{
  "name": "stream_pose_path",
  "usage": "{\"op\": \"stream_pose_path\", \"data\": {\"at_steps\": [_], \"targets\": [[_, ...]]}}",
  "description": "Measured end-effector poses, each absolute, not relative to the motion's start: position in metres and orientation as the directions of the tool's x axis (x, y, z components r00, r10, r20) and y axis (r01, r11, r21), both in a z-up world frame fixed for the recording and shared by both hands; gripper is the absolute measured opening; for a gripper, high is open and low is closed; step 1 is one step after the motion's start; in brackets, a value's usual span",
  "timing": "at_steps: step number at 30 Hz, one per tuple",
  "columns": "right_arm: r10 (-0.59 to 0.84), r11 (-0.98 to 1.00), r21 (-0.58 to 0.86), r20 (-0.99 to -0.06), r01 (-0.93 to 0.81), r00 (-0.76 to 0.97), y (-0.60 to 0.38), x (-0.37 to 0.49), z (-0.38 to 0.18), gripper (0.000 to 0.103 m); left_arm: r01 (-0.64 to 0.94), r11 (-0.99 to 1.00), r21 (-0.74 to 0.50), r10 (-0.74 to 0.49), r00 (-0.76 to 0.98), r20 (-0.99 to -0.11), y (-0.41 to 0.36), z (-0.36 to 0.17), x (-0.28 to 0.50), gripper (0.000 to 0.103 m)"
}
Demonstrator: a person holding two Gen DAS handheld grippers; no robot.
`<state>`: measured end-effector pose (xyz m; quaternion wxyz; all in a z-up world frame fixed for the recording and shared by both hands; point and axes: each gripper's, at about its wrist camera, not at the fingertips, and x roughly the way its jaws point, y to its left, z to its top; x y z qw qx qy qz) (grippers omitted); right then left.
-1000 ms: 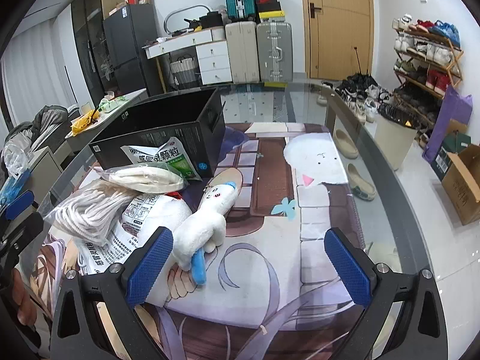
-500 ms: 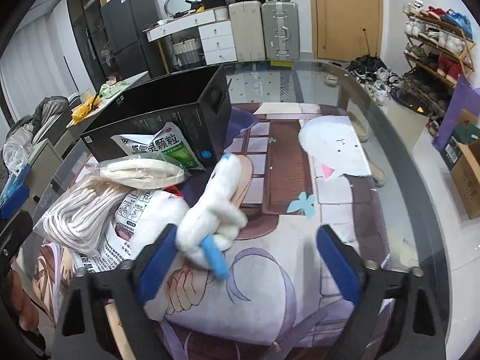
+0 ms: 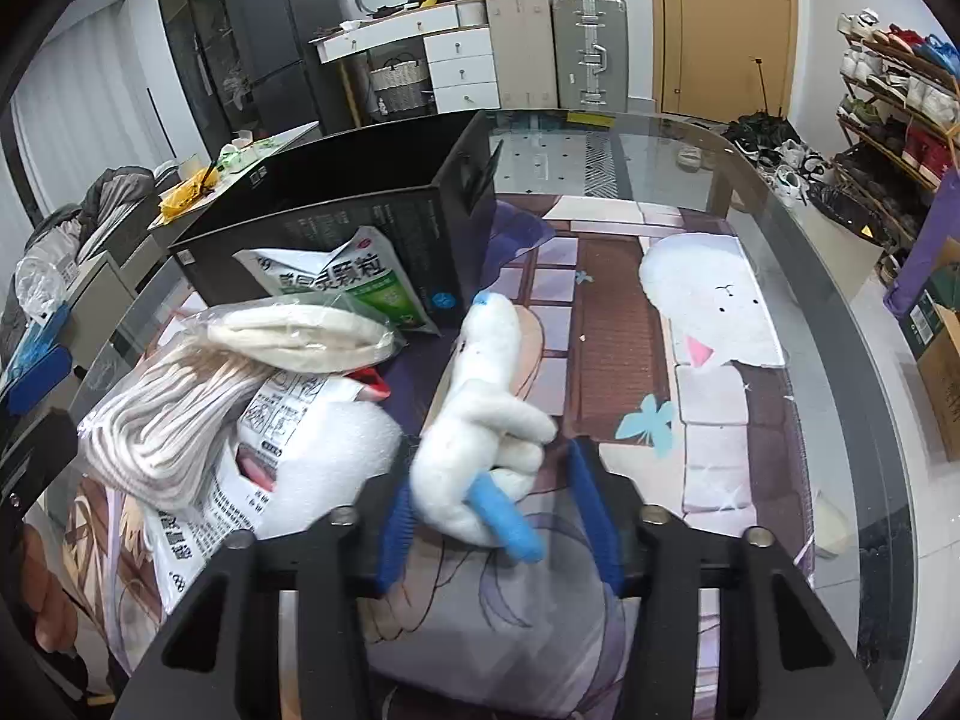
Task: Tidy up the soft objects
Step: 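Grasp the white plush toy with the right gripper and lift it, then grasp the bagged white rope coil with the left gripper while the right holds the plush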
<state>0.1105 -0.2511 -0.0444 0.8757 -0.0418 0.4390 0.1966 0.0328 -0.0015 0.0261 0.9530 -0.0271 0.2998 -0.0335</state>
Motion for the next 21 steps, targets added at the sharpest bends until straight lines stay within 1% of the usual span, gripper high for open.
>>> {"op": "stream_pose_path", "data": {"at_steps": [1,5,10,15,17,21], "targets": [[0.314,0.917,0.105,-0.785,-0.386,0.534,-0.253,0.109,-0.044,0.035,0.051,0.996,-0.073,-0.084,0.817,-0.57,-0.003,0.027,0.033,0.103],[0.325,0.918,0.119,-0.772,-0.377,0.546,-0.256,0.101,-0.044,0.032,0.062,0.996,-0.064,-0.088,0.809,-0.582,-0.01,0.027,0.036,0.103],[0.324,0.92,0.113,-0.757,-0.375,0.567,-0.258,0.09,-0.042,0.03,0.084,0.995,-0.053,-0.099,0.797,-0.596,-0.02,0.026,0.04,0.103],[0.338,0.917,0.126,-0.75,-0.38,0.568,-0.261,0.086,-0.042,0.03,0.109,0.994,-0.001,-0.085,0.777,-0.624,-0.039,0.022,0.048,0.103],[0.345,0.915,0.133,-0.75,-0.382,0.565,-0.262,0.087,-0.042,0.03,0.107,0.994,0.038,-0.059,0.769,-0.636,-0.047,0.019,0.052,0.103],[0.354,0.912,0.145,-0.749,-0.383,0.56,-0.264,0.086,-0.043,0.03,0.111,0.991,0.071,-0.037,0.747,-0.664,-0.053,0.013,0.062,0.103]]}}
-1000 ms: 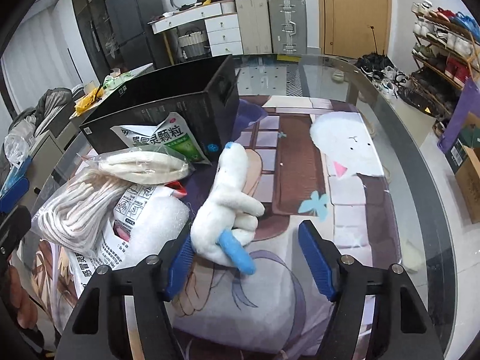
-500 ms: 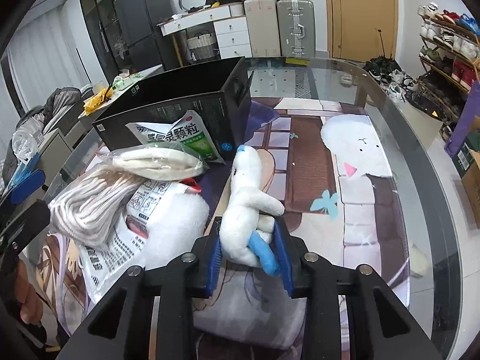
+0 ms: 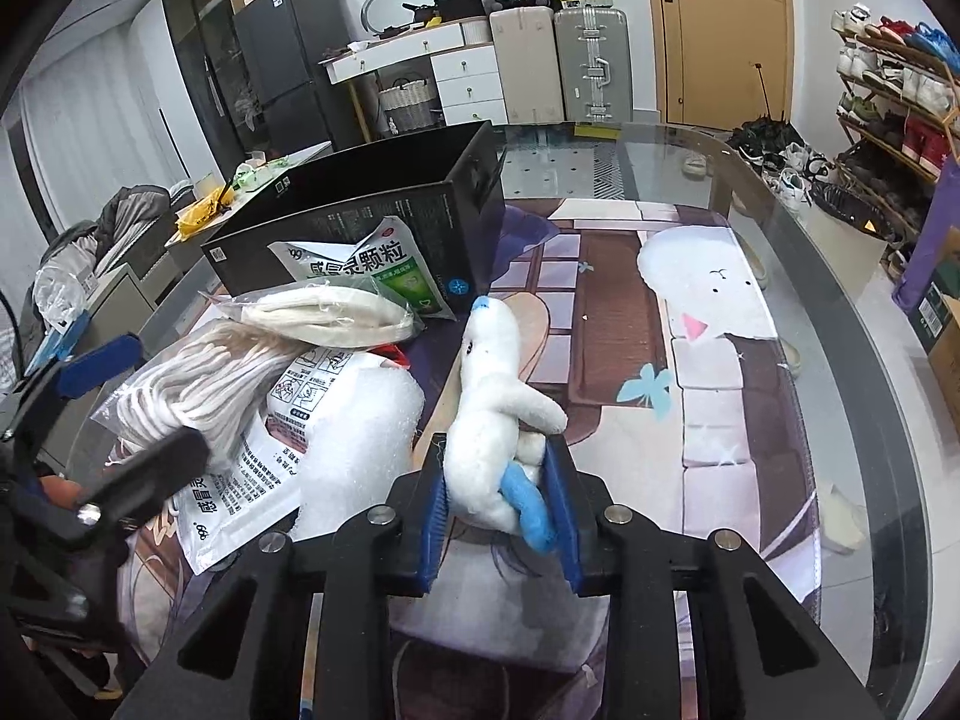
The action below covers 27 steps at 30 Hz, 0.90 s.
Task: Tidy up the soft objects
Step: 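Grasp the bagged white rope coil with the left gripper while the right holds the plush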
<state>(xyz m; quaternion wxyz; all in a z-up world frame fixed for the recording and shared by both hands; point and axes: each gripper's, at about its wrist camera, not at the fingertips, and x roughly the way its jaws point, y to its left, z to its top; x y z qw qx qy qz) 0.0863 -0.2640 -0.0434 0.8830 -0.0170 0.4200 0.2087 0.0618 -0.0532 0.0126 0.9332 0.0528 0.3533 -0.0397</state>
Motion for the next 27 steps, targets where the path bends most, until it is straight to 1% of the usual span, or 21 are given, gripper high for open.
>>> {"op": "stream_pose_path", "data": {"at_steps": [5,9,13,16,18,19,21,25,27], "targets": [[0.357,0.912,0.149,-0.749,-0.383,0.559,-0.264,0.086,-0.043,0.03,0.109,0.99,0.09,-0.015,0.717,-0.697,-0.062,0.008,0.071,0.103],[0.36,0.911,0.154,-0.749,-0.383,0.557,-0.265,0.087,-0.043,0.03,0.117,0.989,0.092,-0.019,0.714,-0.699,-0.067,0.009,0.072,0.103],[0.36,0.911,0.153,-0.749,-0.383,0.557,-0.265,0.087,-0.043,0.03,0.093,0.987,0.129,0.025,0.711,-0.703,-0.072,0.006,0.077,0.103],[0.361,0.911,0.154,-0.749,-0.383,0.556,-0.265,0.087,-0.044,0.03,0.055,0.992,0.114,0.045,0.694,-0.718,-0.064,0.002,0.082,0.103],[0.36,0.911,0.154,-0.749,-0.383,0.556,-0.265,0.087,-0.043,0.03,0.048,0.995,0.083,0.027,0.688,-0.725,-0.057,0.001,0.083,0.103],[0.36,0.911,0.153,-0.749,-0.383,0.557,-0.265,0.087,-0.044,0.03,0.051,0.997,0.058,0.008,0.684,-0.73,-0.053,0.001,0.083,0.101],[0.36,0.911,0.153,-0.749,-0.383,0.556,-0.265,0.087,-0.043,0.03,0.063,0.998,0.021,-0.028,0.683,-0.73,-0.048,0.001,0.081,0.088],[0.359,0.911,0.153,-0.749,-0.383,0.557,-0.265,0.087,-0.043,0.03,0.055,0.998,0.006,-0.034,0.69,-0.723,-0.038,0.0,0.077,0.059],[0.359,0.911,0.151,-0.749,-0.384,0.557,-0.266,0.088,-0.043,0.03,0.066,0.998,-0.016,-0.058,0.7,-0.712,-0.033,0.0,0.073,0.056]]}}
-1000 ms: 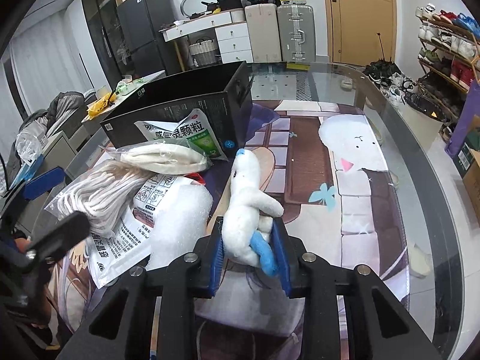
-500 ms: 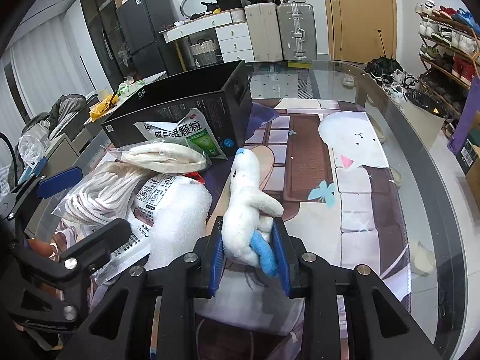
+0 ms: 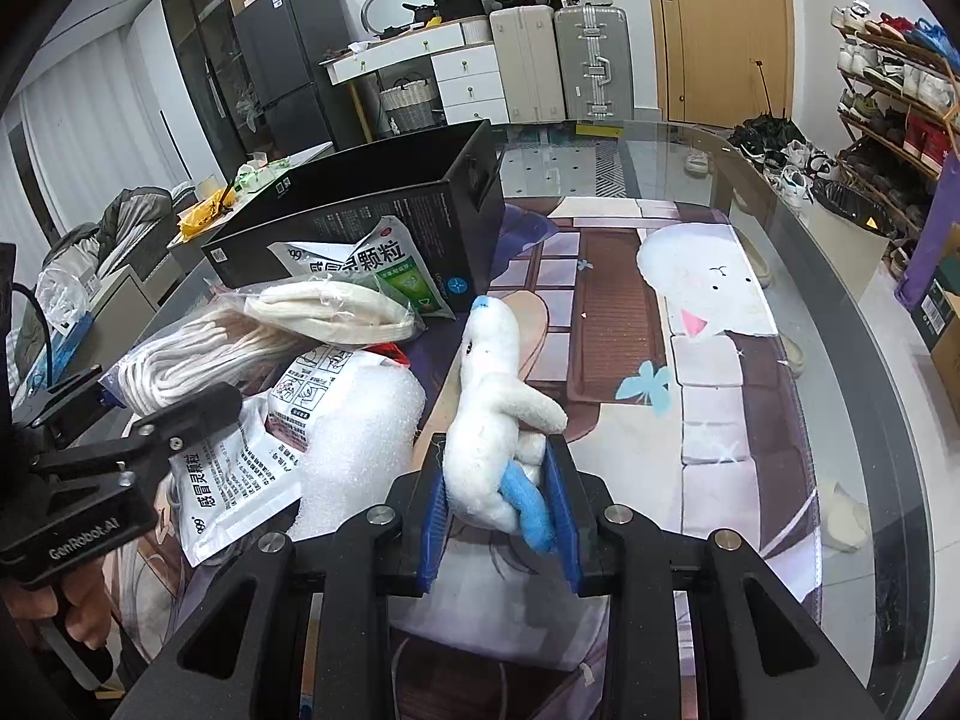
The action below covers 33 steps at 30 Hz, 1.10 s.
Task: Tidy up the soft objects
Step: 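Grasp the bagged white rope coil with the left gripper while the right holds the plush, then carry both items over the black box and release them inside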
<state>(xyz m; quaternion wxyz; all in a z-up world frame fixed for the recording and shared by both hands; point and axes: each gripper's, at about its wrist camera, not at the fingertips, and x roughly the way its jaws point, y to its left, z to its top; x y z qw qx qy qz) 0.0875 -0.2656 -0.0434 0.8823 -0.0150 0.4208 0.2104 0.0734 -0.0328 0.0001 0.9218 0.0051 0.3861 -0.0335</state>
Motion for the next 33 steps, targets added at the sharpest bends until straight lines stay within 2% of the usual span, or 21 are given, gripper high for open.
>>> {"op": "stream_pose_path", "data": {"at_steps": [2,11,33], "targets": [[0.357,0.911,0.147,-0.749,-0.385,0.559,-0.266,0.088,-0.043,0.03,0.072,0.997,-0.03,-0.072,0.705,-0.705,-0.029,0.001,0.07,0.052],[0.359,0.908,0.13,-0.73,-0.398,0.582,-0.266,0.083,-0.038,0.03,0.055,0.996,-0.074,-0.09,0.734,-0.673,-0.009,0.01,0.053,0.048],[0.403,0.892,0.104,-0.625,-0.441,0.668,-0.261,0.061,0.017,0.03,0.051,0.989,-0.141,-0.118,0.839,-0.532,0.028,0.047,0.037,0.047]]}}
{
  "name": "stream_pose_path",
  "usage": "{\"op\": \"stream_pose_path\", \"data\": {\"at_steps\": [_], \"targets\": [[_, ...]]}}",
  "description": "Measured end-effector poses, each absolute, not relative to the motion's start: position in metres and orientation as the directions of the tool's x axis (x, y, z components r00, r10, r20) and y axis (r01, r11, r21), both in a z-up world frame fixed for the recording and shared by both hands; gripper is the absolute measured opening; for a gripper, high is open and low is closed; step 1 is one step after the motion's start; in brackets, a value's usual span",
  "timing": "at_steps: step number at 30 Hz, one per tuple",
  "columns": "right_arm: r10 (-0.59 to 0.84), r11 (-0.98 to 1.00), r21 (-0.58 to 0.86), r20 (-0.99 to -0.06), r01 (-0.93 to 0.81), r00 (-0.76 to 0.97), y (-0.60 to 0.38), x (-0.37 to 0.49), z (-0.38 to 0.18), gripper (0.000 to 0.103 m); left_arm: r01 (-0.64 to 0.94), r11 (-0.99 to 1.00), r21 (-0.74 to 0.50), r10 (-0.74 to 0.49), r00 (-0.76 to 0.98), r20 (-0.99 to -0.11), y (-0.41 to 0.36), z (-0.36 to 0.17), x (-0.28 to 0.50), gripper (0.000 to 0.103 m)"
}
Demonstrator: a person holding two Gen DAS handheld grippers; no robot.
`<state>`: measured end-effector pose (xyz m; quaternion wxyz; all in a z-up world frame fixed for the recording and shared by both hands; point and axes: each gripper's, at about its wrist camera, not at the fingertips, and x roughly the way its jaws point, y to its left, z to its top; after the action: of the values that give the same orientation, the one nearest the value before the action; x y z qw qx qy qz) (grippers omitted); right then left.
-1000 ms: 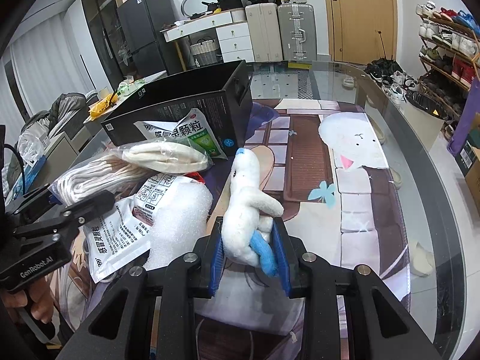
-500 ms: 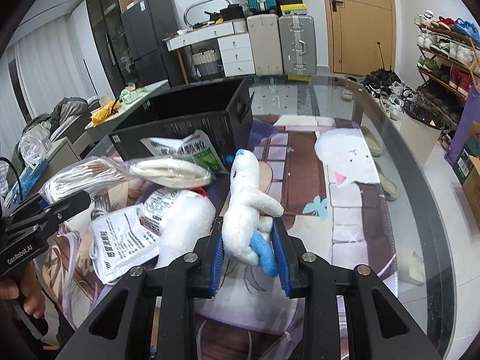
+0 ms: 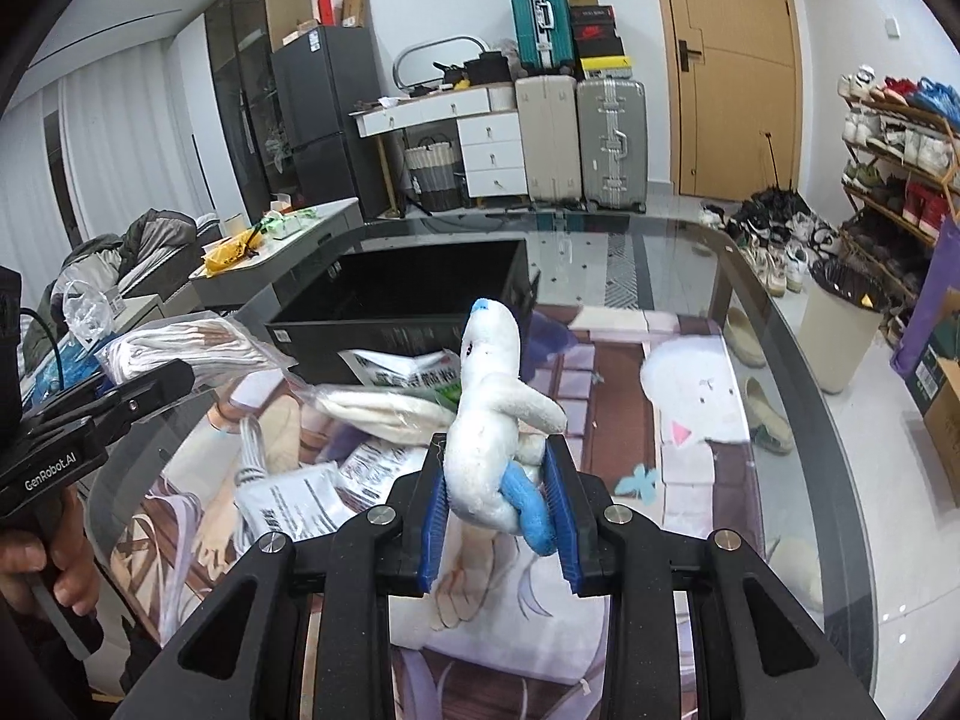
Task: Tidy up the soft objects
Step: 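Carry both items over the black box and release them inside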
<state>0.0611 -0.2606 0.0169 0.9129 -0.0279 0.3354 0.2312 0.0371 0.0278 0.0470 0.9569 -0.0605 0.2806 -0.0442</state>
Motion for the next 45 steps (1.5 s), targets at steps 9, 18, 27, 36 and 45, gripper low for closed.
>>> {"op": "stream_pose_path", "data": {"at_steps": [9,18,27,36,45], "targets": [[0.424,0.87,0.071,-0.611,-0.488,0.668,-0.242,0.068,0.036,0.03,0.066,0.985,-0.16,-0.137,0.86,-0.492,0.033,0.059,0.042,0.047],[0.447,0.85,0.059,-0.607,-0.524,0.657,-0.223,0.083,0.047,0.03,0.08,0.983,-0.165,-0.149,0.873,-0.464,0.032,0.069,0.058,0.047],[0.455,0.835,0.042,-0.612,-0.548,0.647,-0.21,0.102,0.054,0.03,0.082,0.985,-0.151,-0.145,0.872,-0.468,0.03,0.076,0.081,0.047],[0.465,0.82,0.032,-0.62,-0.571,0.632,-0.202,0.121,0.056,0.03,0.069,0.989,-0.134,-0.126,0.866,-0.484,0.024,0.074,0.104,0.047],[0.457,0.815,0.02,-0.635,-0.579,0.622,-0.196,0.138,0.059,0.03,0.063,0.99,-0.128,-0.12,0.857,-0.501,0.02,0.07,0.123,0.047]]}}
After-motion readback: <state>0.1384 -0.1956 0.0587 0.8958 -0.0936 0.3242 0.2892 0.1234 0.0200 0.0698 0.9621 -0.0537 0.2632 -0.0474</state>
